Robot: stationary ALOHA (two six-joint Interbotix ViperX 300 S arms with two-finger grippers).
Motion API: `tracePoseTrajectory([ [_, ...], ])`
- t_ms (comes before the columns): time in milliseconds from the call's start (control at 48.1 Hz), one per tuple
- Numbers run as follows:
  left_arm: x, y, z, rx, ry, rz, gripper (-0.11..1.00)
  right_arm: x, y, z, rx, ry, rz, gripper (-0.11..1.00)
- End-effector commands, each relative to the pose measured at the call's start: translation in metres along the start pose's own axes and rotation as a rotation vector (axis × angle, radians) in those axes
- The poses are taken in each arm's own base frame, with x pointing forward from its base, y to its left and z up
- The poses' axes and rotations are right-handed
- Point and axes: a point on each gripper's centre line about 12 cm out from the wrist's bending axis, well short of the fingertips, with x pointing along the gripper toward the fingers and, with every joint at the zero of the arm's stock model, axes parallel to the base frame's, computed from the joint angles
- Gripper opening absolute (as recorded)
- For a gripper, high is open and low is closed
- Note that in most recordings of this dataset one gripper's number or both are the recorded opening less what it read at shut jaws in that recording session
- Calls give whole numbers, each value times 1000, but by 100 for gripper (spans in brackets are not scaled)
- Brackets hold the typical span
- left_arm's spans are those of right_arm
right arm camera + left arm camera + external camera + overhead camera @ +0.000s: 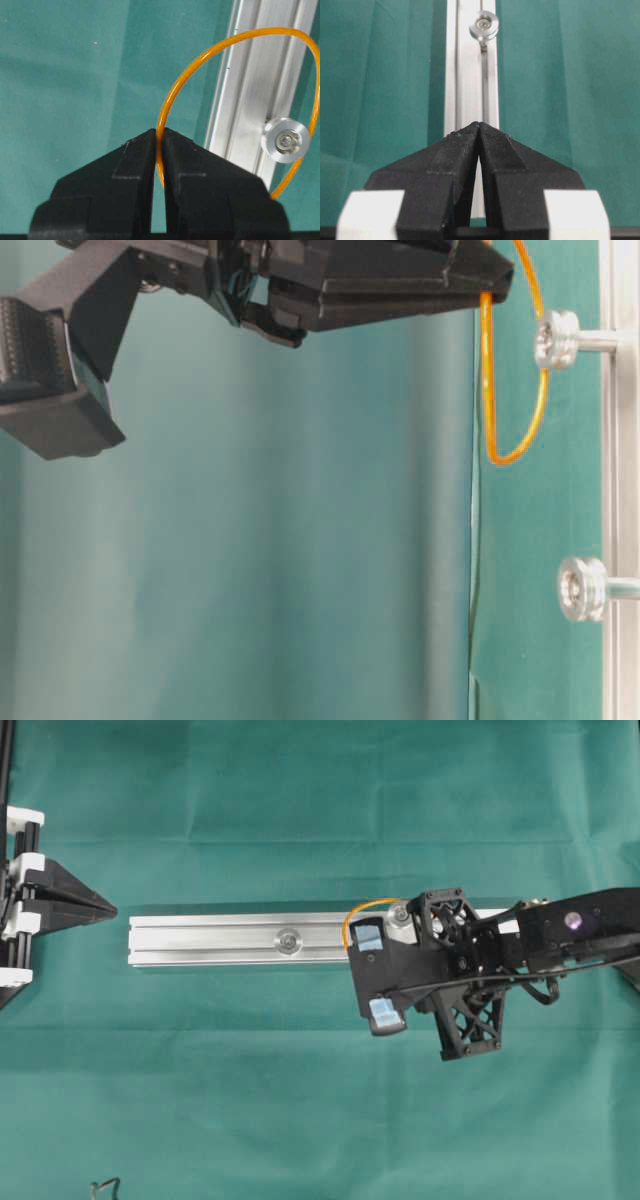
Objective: Hook the rubber onto the shaft.
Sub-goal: 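Carry the band left over the rail toward the right metal peg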
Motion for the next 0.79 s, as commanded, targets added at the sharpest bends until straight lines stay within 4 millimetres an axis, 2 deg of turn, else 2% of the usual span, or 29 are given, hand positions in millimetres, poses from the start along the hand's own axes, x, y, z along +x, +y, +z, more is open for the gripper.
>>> tracePoseTrajectory([
  [0,-3,1,11,2,-26,3,0,-6,5,3,-5,-25,12,7],
  [479,-3,1,11,0,-26,2,0,-5,27,1,-56,-25,37,7],
  [770,-3,1,11,2,-26,3,0,-5,32,0,-49,-23,57,7],
])
